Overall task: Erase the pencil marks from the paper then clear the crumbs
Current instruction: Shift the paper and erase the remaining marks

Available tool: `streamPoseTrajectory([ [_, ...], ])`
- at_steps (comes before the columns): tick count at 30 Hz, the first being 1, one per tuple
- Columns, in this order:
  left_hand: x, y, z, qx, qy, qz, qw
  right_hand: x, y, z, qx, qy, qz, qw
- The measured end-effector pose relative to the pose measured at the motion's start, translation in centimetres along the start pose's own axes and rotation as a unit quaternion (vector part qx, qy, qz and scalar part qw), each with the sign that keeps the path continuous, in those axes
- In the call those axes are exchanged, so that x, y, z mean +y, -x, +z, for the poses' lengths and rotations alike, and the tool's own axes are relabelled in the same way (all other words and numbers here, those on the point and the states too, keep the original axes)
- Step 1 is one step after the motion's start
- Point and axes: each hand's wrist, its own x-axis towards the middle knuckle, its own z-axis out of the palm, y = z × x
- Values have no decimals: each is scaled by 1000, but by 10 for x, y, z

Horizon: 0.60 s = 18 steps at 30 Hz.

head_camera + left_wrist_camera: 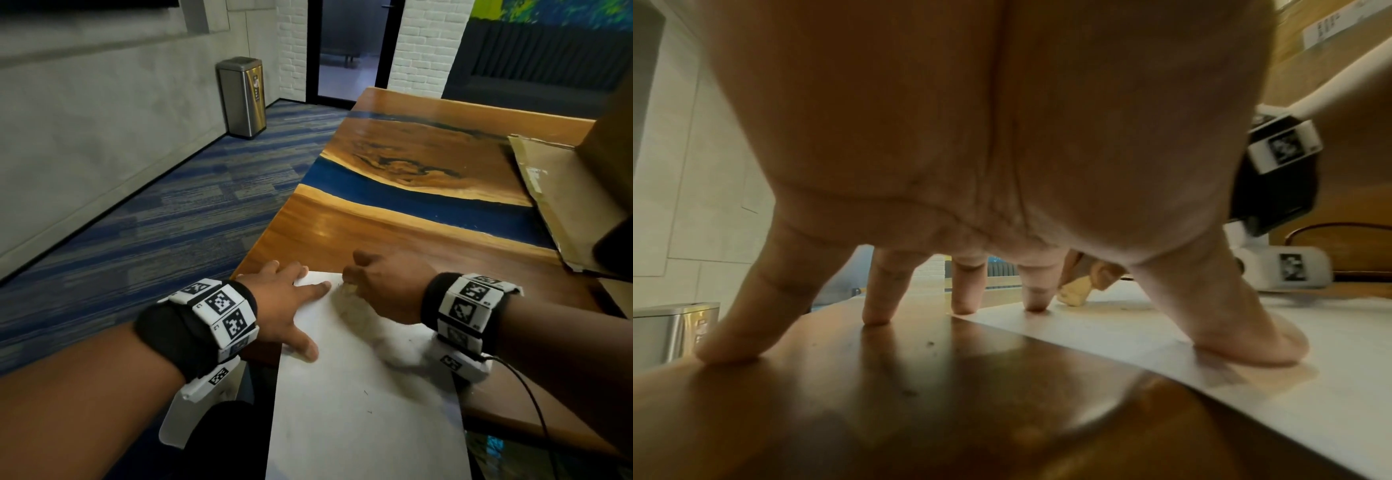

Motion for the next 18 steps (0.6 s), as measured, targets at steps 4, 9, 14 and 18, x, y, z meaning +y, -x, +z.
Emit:
streamPoseTrajectory([
  [4, 2, 2, -3, -4, 12, 1, 1000, -36, 17, 2, -54, -50, -145, 987],
  [9, 1, 0, -1, 1, 5, -3, 1000, -1, 0, 0, -2, -5, 15, 1000],
  [14, 2, 2, -4, -4, 15, -1, 1000, -35, 16, 2, -52, -28, -120, 991],
  [18, 1, -1, -3, -9, 13, -12, 1000, 9, 5, 4, -36, -10, 25, 999],
])
